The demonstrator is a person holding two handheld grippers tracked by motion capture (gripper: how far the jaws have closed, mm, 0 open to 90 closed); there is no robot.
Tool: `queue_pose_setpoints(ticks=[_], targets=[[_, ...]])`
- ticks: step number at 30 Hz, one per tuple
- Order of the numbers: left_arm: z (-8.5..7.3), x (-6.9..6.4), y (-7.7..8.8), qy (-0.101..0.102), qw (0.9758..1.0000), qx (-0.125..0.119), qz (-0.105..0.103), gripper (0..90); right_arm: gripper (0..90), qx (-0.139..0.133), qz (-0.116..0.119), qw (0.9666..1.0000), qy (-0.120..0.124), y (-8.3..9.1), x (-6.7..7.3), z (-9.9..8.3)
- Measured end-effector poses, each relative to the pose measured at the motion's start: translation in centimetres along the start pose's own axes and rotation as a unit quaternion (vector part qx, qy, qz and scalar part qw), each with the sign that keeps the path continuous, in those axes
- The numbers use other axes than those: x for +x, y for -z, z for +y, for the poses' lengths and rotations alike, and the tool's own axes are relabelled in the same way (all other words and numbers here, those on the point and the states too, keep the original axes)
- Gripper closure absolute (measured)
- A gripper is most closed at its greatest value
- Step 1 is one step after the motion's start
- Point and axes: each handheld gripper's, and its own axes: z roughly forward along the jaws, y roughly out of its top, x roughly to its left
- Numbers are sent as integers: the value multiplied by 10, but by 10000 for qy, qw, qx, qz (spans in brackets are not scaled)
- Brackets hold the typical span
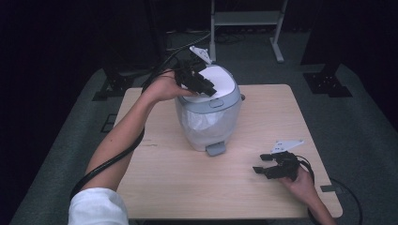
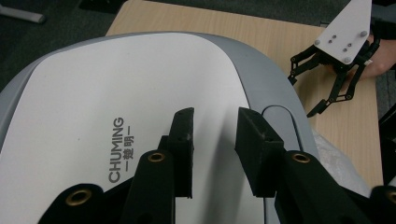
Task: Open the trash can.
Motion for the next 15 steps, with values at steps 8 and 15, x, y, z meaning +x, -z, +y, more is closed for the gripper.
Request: queue_pose_setpoints(ticks=[8, 15], targets=[[-6, -1, 0, 35, 9997, -22, 237, 607, 348, -25, 10, 10000, -25, 1, 0, -1], [-10, -3, 11, 152, 9988, -36, 472, 467, 348, -54, -48, 9999, -79, 4, -1, -1]])
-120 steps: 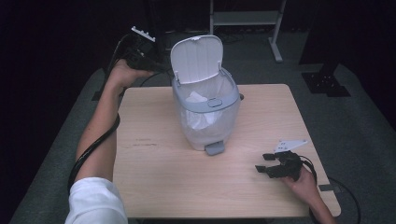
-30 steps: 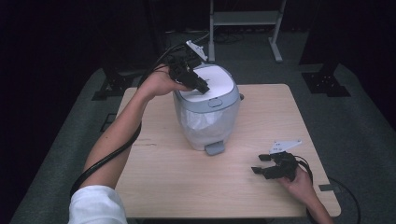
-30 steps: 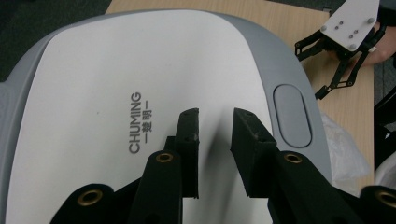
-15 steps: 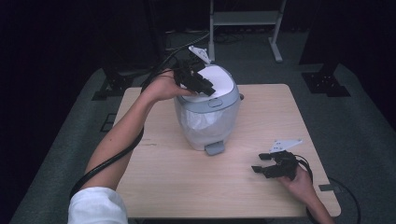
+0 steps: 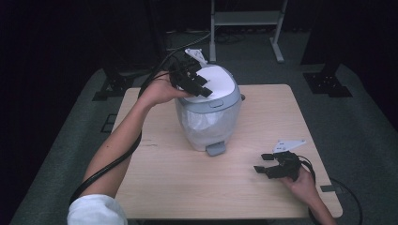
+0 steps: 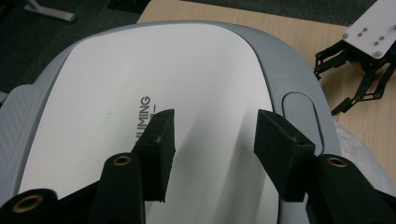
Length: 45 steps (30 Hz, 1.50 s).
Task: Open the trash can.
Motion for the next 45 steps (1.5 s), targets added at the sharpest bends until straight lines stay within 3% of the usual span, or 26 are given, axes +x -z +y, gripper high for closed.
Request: queue_pose_setpoints(ticks=[11, 28, 36, 45], targets=[[-16, 0, 23, 211, 9997, -90, 90, 405, 344, -10, -51, 10000, -67, 1, -2, 0], [-43, -6, 51, 375, 9987, -176, 299, 373, 333, -65, -147, 9998, -73, 4, -1, 2], [-63, -6, 59, 518, 9978, -113, 388, 367, 333, -40, -124, 9999, -57, 1, 0, 4], [-87, -10, 69, 708, 9960, -234, 497, 350, 330, 44, -162, 9998, -54, -1, 2, 3]])
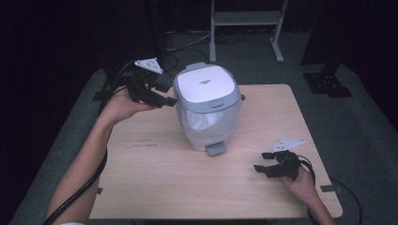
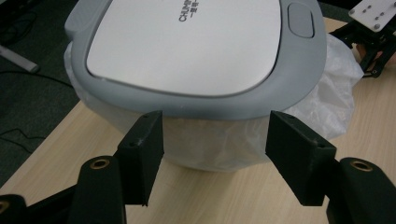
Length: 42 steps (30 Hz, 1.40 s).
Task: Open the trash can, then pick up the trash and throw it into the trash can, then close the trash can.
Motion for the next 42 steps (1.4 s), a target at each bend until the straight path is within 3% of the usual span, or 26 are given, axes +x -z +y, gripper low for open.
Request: queue_pose_setpoints(ticks=[13, 25, 35, 42], targets=[[-34, 3, 16, 237, 9996, -75, 167, 301, 311, 3, -63, 9999, -85, 2, -1, -2], [-67, -3, 9, 412, 9989, -103, 197, 283, 311, -87, -108, 9999, -77, 6, -2, -3], [-99, 2, -1, 617, 9978, -98, 207, 270, 311, -96, -128, 9997, -175, 8, -2, -6], [-116, 1, -11, 679, 9972, -17, 323, 258, 311, -110, -113, 9997, -172, 7, -3, -6]])
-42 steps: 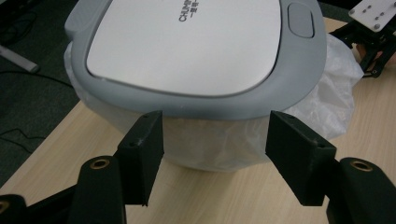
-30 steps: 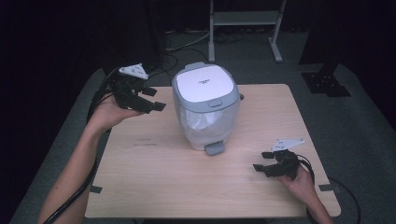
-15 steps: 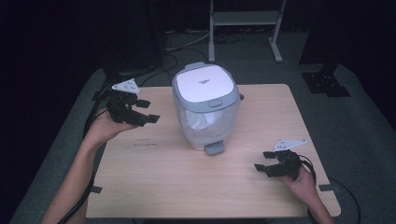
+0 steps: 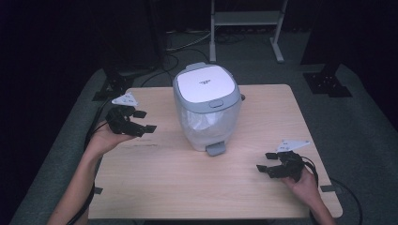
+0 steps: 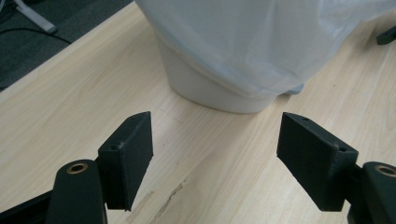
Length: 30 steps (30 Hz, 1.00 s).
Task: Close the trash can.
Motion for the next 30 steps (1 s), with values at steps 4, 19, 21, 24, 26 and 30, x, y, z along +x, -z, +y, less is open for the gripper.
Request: queue_pose_setpoints(ticks=[4, 19, 21, 24, 26, 30], targets=[[-8, -1, -7, 53, 10000, 32, -22, 255, 311, 0, 16, 10000, 4, -1, -1, 1], [-35, -4, -24, 233, 9997, -1, -52, 240, 311, 13, 7, 10000, 7, -1, -2, 0], [-40, -4, -26, 246, 9997, -5, -40, 240, 311, -3, 1, 10000, 10, 0, -2, 0], [-46, -5, -27, 280, 9996, -47, -18, 239, 311, -11, -8, 10000, -7, 1, -2, -1], [-50, -5, -28, 322, 9995, -74, 13, 234, 311, -9, -13, 10000, -19, 1, -2, -1], [-57, -6, -29, 394, 9991, -166, 74, 218, 311, -7, -11, 10000, -15, 1, -2, -1]])
